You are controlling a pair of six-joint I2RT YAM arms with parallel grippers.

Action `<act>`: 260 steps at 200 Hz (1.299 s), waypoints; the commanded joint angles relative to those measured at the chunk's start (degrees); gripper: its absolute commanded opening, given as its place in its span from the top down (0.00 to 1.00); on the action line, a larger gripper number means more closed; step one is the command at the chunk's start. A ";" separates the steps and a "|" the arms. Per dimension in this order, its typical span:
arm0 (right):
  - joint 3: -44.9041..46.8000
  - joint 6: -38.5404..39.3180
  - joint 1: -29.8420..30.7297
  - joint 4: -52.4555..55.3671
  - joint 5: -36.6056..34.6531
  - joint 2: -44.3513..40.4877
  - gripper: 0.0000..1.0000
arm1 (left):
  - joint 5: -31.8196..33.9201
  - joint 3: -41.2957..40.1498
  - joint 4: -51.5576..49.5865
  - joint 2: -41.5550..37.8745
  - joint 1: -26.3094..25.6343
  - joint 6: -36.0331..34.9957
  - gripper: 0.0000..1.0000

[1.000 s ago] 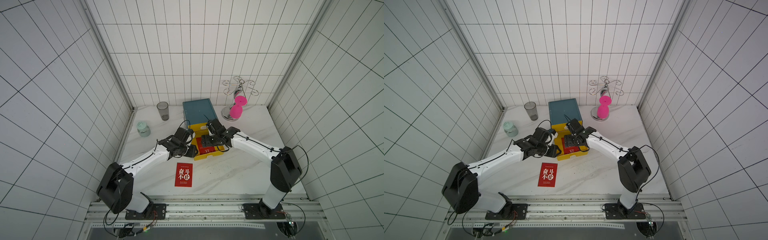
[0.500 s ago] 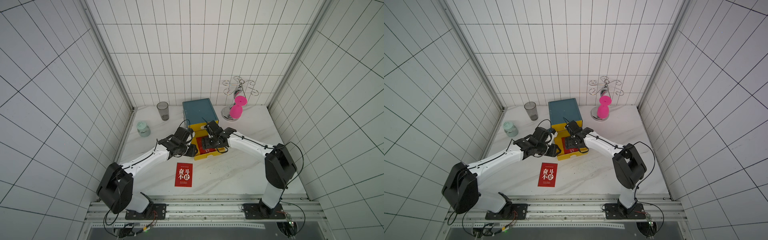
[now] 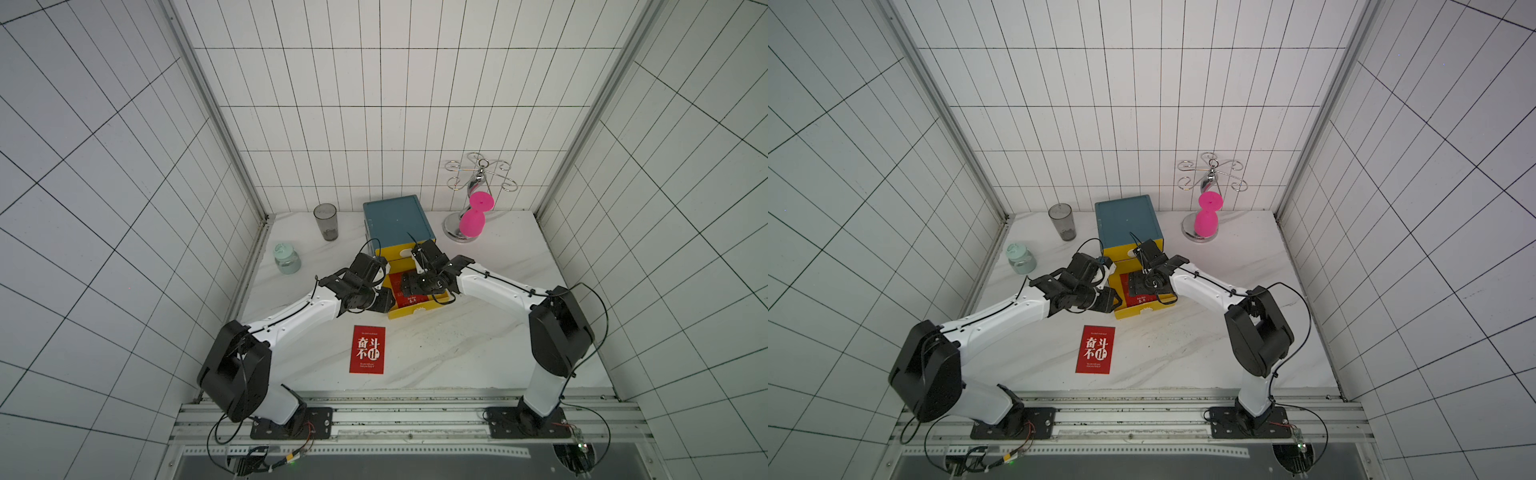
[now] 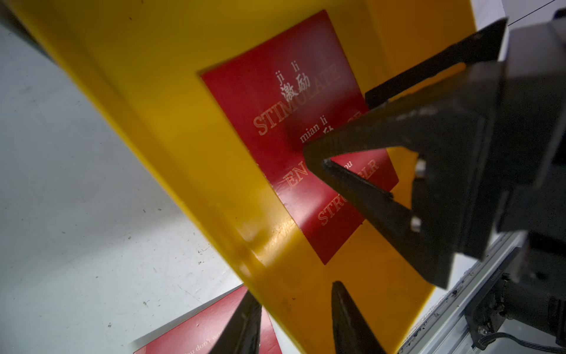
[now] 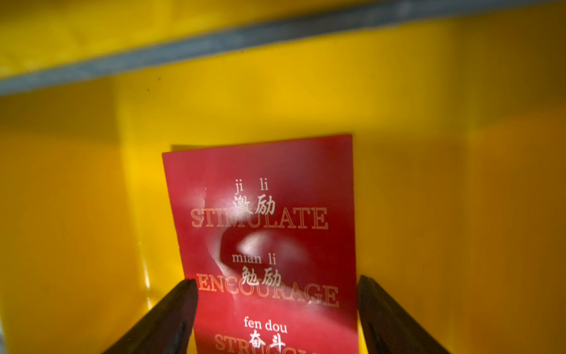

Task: Take the postcards out of the drawer
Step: Pick up the postcard from the drawer.

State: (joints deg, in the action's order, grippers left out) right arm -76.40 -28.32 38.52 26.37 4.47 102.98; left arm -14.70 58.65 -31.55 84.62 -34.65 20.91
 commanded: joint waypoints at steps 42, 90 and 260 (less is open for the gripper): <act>5.70 -2.17 -1.85 -7.93 9.72 -0.60 0.16 | -1.19 1.99 1.17 0.98 0.42 -0.73 0.63; 8.41 -3.40 -2.48 -12.58 13.27 -1.95 0.17 | -1.38 2.43 1.14 1.34 0.50 -0.80 0.63; 18.56 -11.73 -6.02 -33.93 25.06 -6.37 0.25 | -2.18 3.31 1.14 2.18 0.72 -1.21 0.63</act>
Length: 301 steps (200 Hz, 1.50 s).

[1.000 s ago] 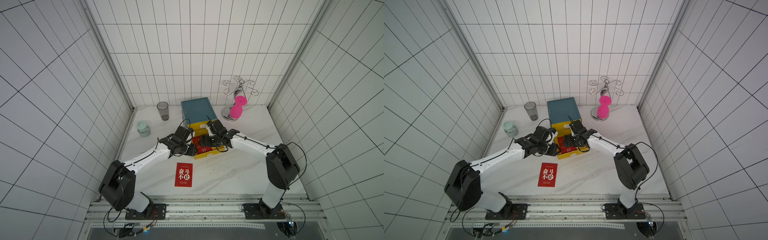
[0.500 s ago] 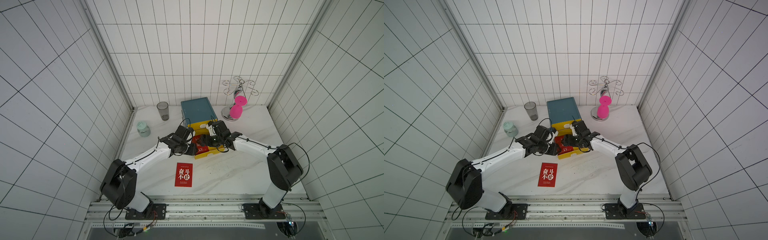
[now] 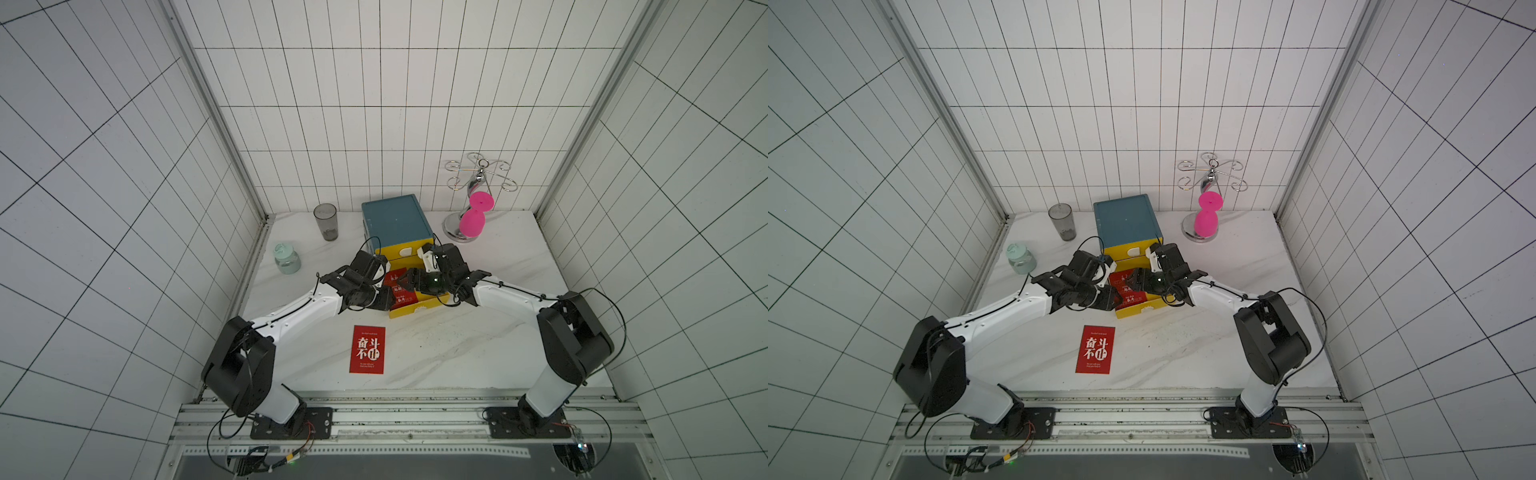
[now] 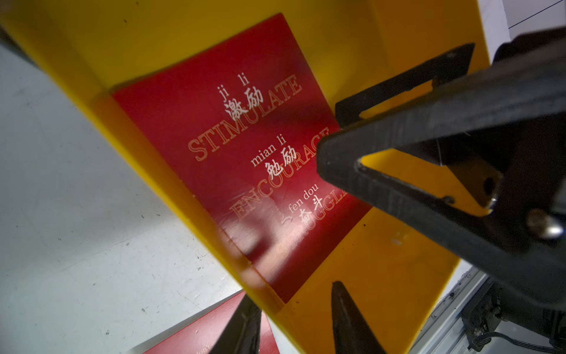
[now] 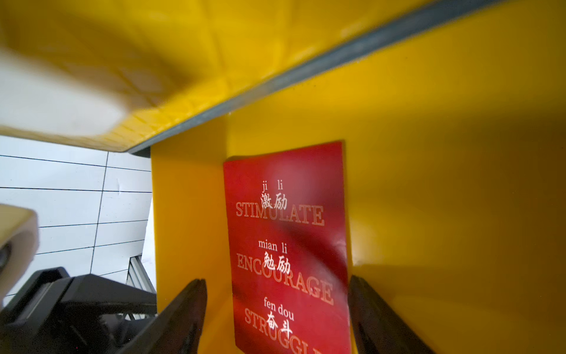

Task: Take the postcards out of the drawer
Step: Pick up the postcard from the drawer.

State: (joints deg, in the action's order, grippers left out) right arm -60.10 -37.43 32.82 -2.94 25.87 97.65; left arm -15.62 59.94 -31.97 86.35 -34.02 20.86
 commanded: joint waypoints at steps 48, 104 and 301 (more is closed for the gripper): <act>4.27 -3.59 -0.40 -8.98 4.19 -2.92 0.28 | -1.19 2.11 1.29 0.40 0.08 -1.28 0.63; 5.08 -4.32 -0.60 -12.34 5.44 -4.34 0.30 | -1.08 2.11 1.29 0.23 0.10 -1.33 0.63; 5.08 -5.77 -0.75 -4.03 -3.85 -3.01 0.81 | -2.37 2.63 0.90 -0.76 1.16 -0.82 0.52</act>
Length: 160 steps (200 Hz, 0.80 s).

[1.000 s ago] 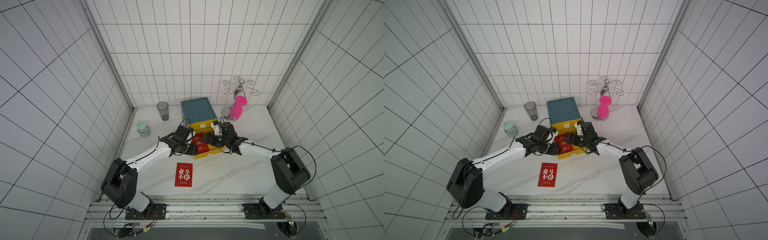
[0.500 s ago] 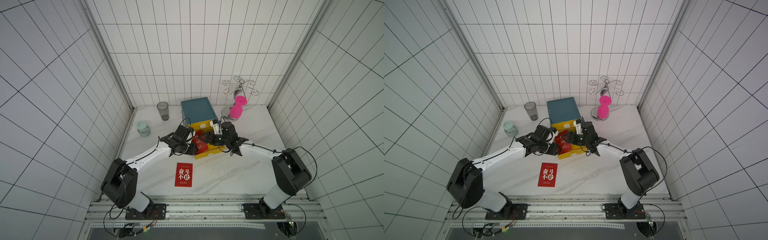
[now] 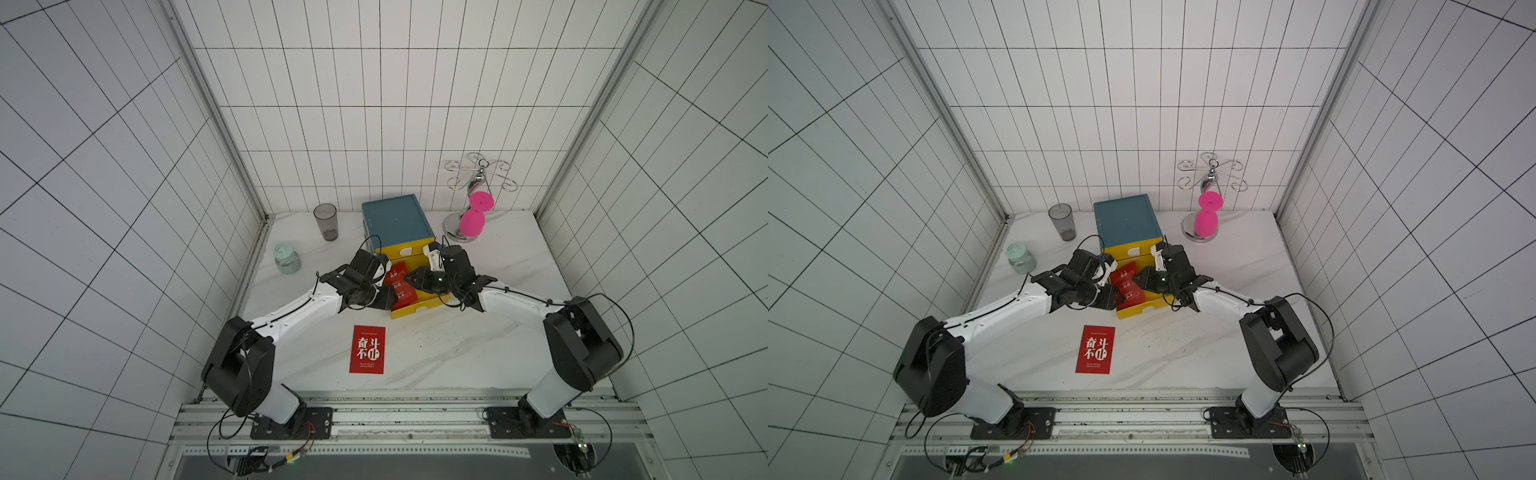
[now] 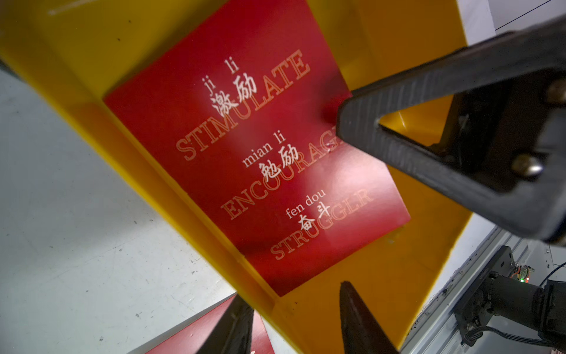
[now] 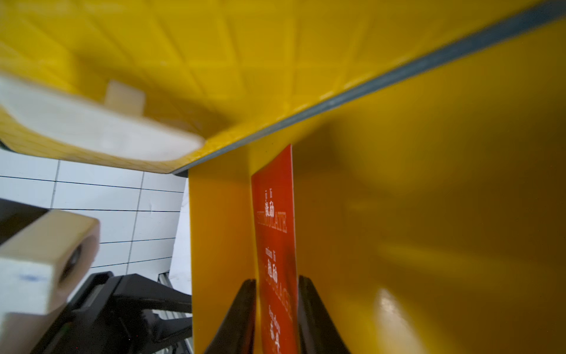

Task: Take the postcards out of the drawer
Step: Pick up the postcard from the drawer.

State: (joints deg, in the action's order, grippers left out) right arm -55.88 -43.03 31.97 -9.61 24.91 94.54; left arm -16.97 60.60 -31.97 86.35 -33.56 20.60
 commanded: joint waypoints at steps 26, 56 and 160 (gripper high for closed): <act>0.39 -0.57 -0.07 3.23 -3.46 0.10 0.92 | 0.30 2.01 0.33 -2.58 1.29 -0.40 0.50; -0.14 -1.48 -0.50 3.32 -3.15 -0.15 1.00 | 0.76 1.00 0.28 -5.14 2.73 0.05 0.49; -3.91 -12.70 -5.01 2.79 4.00 -4.64 1.00 | 1.47 -1.01 -1.34 -11.19 7.36 -0.18 0.42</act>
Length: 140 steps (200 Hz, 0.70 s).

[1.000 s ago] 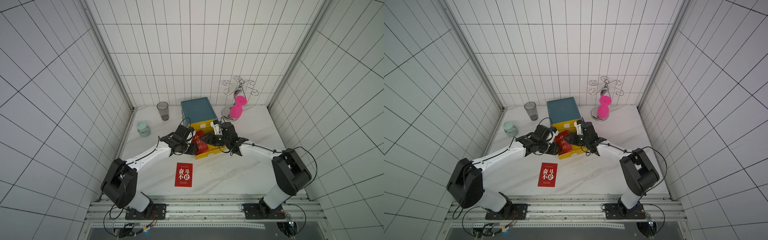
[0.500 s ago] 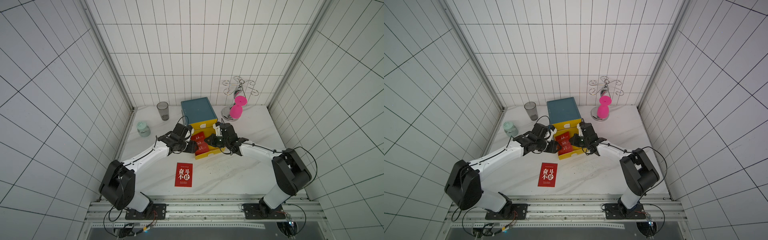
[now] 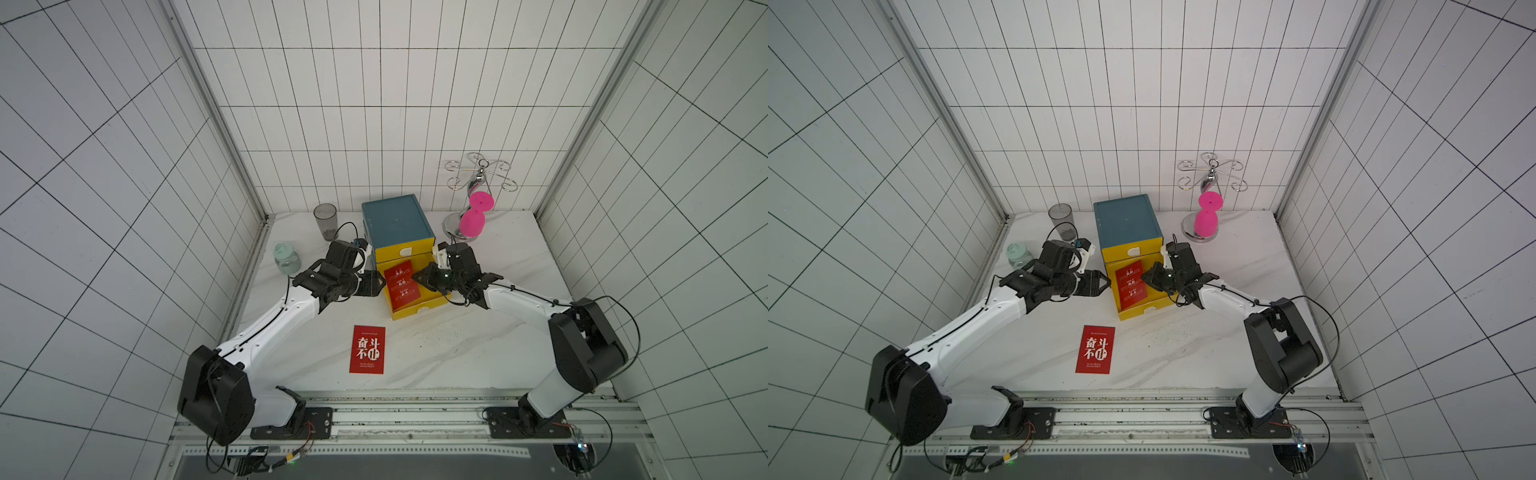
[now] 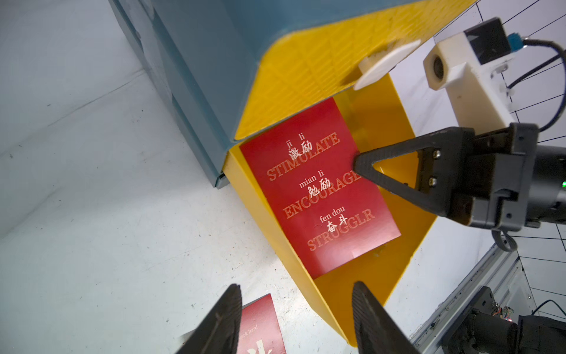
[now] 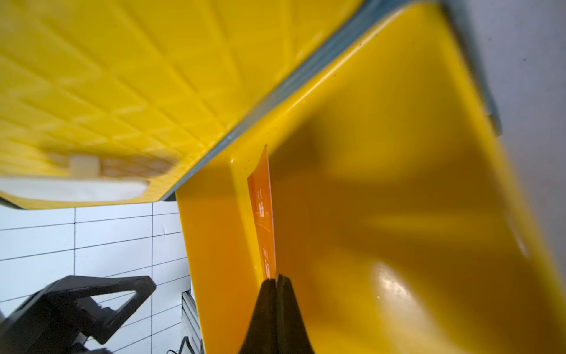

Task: Take the postcards out of the drawer
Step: Pick up the postcard from the drawer.

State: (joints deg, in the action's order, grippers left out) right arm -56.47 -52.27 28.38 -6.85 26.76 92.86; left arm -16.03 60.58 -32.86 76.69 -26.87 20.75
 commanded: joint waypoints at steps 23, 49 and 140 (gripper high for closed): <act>-3.47 -4.21 -2.26 0.60 2.74 -4.12 1.00 | 0.26 -0.99 -0.40 -1.90 1.19 -0.34 0.42; -3.16 -5.30 -2.88 0.63 3.37 -5.12 1.00 | -0.14 -0.90 -0.49 -2.23 1.52 -0.29 0.42; 5.09 -6.56 -3.95 3.85 8.77 -17.88 1.00 | -8.49 -2.15 -1.00 -4.23 1.91 0.83 0.41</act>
State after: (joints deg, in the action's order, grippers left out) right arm -55.40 -58.22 24.97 -4.25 32.97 79.77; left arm -19.07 59.86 -34.15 73.95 -25.26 21.15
